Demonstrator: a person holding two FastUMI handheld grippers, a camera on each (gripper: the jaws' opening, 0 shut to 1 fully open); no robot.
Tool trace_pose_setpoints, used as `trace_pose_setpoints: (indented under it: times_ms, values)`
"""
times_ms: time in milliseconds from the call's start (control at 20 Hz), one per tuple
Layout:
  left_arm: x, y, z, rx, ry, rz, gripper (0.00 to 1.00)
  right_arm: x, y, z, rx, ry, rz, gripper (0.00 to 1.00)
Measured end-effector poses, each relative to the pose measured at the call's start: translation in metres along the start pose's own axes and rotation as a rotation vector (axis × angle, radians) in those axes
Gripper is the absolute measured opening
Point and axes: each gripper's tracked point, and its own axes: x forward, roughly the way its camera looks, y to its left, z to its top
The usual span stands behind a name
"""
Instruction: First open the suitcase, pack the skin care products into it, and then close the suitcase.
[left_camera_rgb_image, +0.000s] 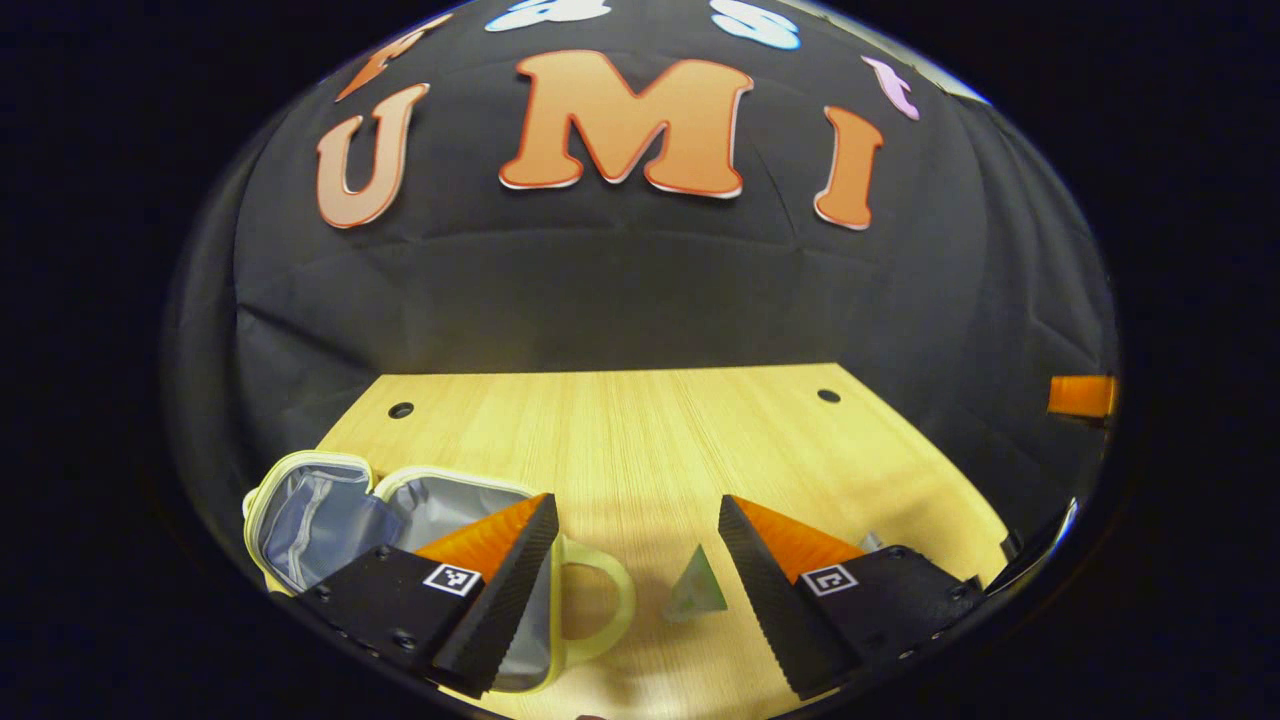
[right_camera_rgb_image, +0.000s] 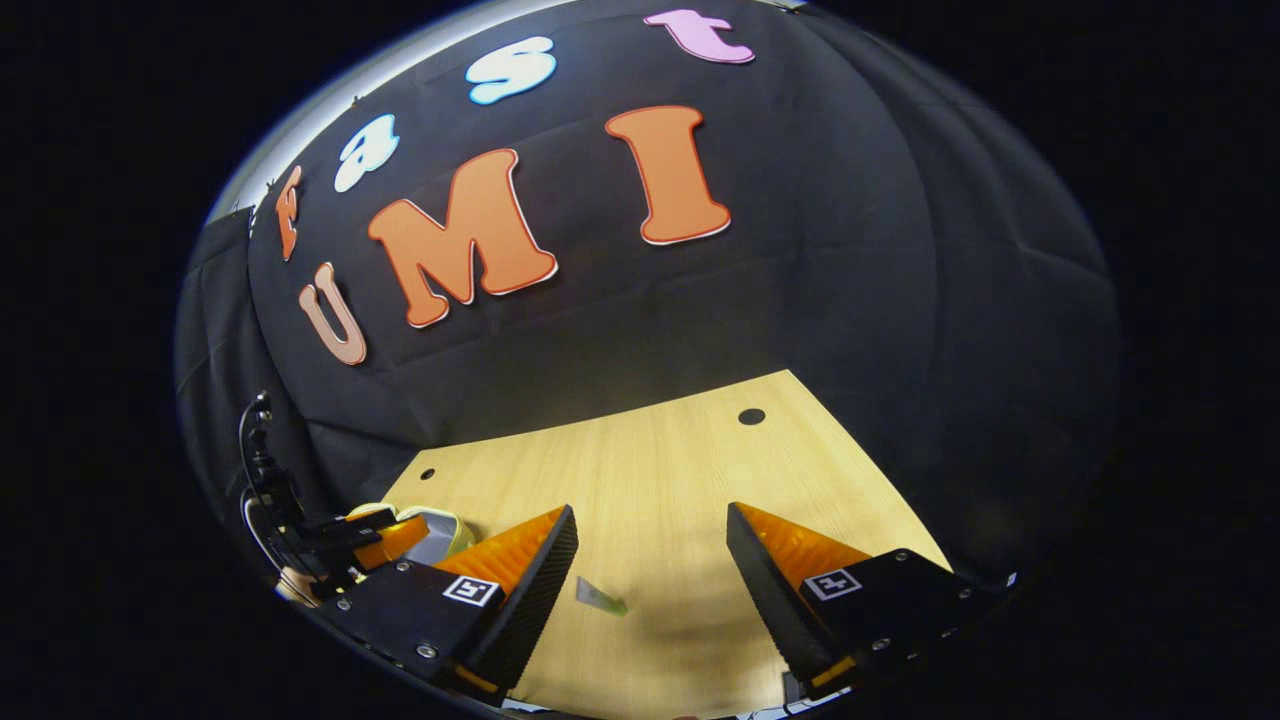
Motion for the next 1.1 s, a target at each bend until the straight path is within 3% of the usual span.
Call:
trace_pose_setpoints:
  times_ms: [300,750,900,1000,1100]
  values:
    - [0.029,-0.038,-0.040,0.056,0.040,-0.033,1.00,0.002,-0.027,-0.008,-0.015,0.036,-0.037,0.95]
    - [0.069,-0.047,-0.115,0.141,0.151,-0.015,0.95,0.007,-0.043,-0.033,-0.001,0.112,-0.071,0.95]
    - [0.077,-0.047,-0.122,0.214,0.158,0.020,0.48,0.007,-0.043,-0.033,0.010,0.118,-0.075,0.95]
    - [0.082,-0.053,-0.122,0.226,0.156,0.000,0.35,0.006,-0.043,-0.031,0.011,0.117,-0.075,0.95]
    - [0.079,-0.062,-0.125,0.197,0.211,-0.037,0.29,0.005,-0.042,-0.029,0.012,0.108,-0.069,0.95]
